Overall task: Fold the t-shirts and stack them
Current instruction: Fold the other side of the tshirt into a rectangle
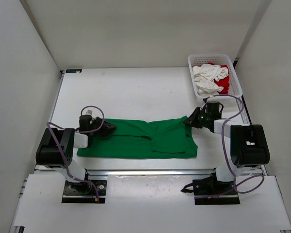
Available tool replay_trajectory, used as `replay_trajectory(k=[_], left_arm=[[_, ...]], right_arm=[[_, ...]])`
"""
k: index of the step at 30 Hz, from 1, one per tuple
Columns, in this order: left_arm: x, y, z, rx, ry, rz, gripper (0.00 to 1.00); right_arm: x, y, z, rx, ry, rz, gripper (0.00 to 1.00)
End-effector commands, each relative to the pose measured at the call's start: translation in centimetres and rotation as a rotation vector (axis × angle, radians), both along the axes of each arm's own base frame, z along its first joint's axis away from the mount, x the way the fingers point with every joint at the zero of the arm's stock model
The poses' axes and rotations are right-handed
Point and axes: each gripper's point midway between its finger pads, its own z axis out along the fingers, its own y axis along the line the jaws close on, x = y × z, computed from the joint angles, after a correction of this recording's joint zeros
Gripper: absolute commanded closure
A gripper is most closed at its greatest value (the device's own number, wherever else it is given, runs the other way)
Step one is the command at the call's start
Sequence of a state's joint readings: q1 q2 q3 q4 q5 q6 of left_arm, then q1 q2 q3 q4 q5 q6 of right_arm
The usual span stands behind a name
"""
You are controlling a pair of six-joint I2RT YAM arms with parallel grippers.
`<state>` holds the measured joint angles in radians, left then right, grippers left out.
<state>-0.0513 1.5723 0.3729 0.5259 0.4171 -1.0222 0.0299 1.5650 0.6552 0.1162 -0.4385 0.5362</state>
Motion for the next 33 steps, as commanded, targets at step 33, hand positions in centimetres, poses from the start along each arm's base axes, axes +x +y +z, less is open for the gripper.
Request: replay_trajectory(k=[33], left_arm=[[-3.9,-8.1,10.0,0.123,-0.32,-0.353,0.64]], right_arm=[[-7.4,7.9,-2.0,-0.218,0.133,0.186,1.0]])
